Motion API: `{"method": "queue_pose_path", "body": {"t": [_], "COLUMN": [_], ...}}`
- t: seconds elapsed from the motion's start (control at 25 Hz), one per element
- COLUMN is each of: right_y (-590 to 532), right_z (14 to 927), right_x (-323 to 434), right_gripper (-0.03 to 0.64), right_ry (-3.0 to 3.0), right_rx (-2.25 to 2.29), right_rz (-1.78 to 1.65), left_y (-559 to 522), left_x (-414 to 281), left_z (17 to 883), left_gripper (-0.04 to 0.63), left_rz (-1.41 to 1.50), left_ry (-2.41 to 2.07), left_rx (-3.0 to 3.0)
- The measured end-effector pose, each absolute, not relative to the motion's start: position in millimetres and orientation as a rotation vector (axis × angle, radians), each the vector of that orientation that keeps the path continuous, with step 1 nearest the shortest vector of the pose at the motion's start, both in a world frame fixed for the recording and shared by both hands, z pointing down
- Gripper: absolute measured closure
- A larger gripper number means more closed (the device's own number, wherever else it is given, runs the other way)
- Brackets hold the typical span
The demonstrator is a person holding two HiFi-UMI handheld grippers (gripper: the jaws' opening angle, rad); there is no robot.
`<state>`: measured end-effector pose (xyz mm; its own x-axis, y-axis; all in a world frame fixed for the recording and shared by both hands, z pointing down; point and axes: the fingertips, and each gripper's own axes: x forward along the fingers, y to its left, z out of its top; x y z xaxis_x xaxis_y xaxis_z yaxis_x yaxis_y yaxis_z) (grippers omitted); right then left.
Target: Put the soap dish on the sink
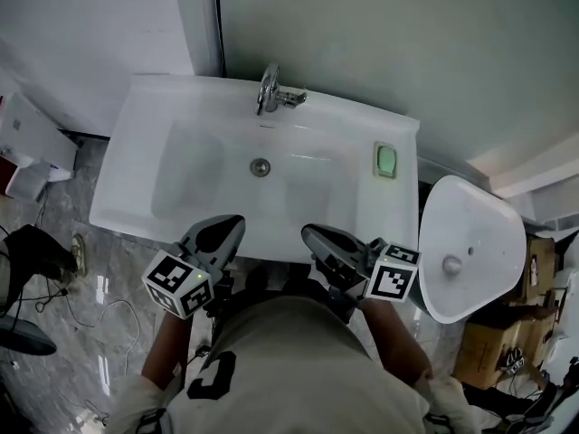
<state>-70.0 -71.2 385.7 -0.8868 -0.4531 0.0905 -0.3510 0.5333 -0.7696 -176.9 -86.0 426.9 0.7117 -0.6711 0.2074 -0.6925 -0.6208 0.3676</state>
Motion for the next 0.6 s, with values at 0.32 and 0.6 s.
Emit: {"method": "queue_pose_path", "body": {"t": [0.32,0.6], "right_y": [-44,-20], "right_z": [400,410], "right_x": [-75,-71], "right_gripper": [0.607,0.607], "right_ry": [2.577,2.504], "right_rx": [-0.819,-0.882], "right_rz": [-1.336,-1.413], "left_y": [-76,-63], "left_x": [-174,-158], "left_z": [435,446], "left_gripper": [0.575,0.575], "left_rz": [0.055,0.101], "left_ry": [-0.915,-0.802], "left_rx": [2.506,2.510]}}
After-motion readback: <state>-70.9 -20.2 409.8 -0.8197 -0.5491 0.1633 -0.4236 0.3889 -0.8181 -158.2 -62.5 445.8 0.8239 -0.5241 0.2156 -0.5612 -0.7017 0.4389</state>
